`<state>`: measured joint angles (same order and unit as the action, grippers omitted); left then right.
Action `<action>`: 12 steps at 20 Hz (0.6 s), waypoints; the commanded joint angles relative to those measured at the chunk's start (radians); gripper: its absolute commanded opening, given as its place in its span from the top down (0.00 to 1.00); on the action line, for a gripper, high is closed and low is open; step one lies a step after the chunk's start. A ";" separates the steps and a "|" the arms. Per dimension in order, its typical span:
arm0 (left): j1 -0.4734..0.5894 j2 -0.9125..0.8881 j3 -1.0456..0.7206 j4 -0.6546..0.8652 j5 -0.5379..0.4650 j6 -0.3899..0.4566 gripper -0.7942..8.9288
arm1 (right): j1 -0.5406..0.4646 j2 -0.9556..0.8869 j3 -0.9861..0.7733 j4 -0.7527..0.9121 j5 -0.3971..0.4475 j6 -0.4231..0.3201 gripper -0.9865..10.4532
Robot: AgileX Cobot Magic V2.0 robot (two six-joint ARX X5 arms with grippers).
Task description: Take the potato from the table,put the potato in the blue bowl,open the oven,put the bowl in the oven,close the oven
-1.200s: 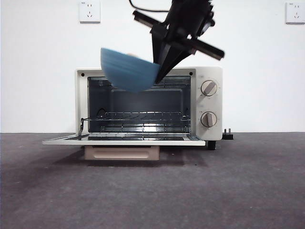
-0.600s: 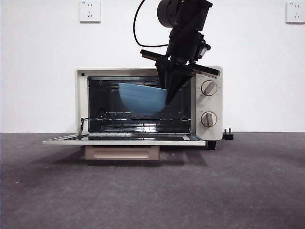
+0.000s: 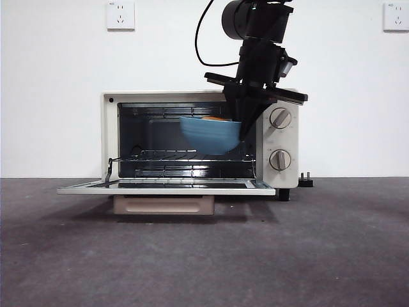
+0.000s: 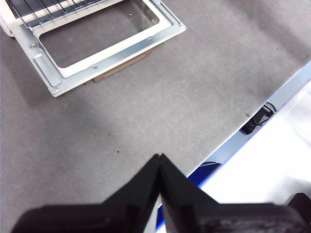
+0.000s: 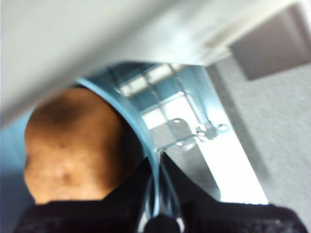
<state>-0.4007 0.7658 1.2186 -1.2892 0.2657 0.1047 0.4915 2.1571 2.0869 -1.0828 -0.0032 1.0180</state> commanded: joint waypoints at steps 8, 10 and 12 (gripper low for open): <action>-0.002 0.000 -0.001 -0.016 0.002 0.011 0.92 | 0.004 0.021 0.006 0.056 0.003 0.030 0.91; -0.002 0.000 -0.001 -0.019 0.002 0.011 0.92 | 0.004 0.021 0.006 0.066 0.004 0.030 0.84; -0.002 0.000 -0.001 -0.019 0.002 0.011 0.92 | 0.004 0.021 0.006 0.080 0.004 0.030 0.80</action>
<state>-0.4007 0.7666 1.2186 -1.3090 0.2657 0.1047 0.4923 2.1571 2.0869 -1.0042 -0.0032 1.0397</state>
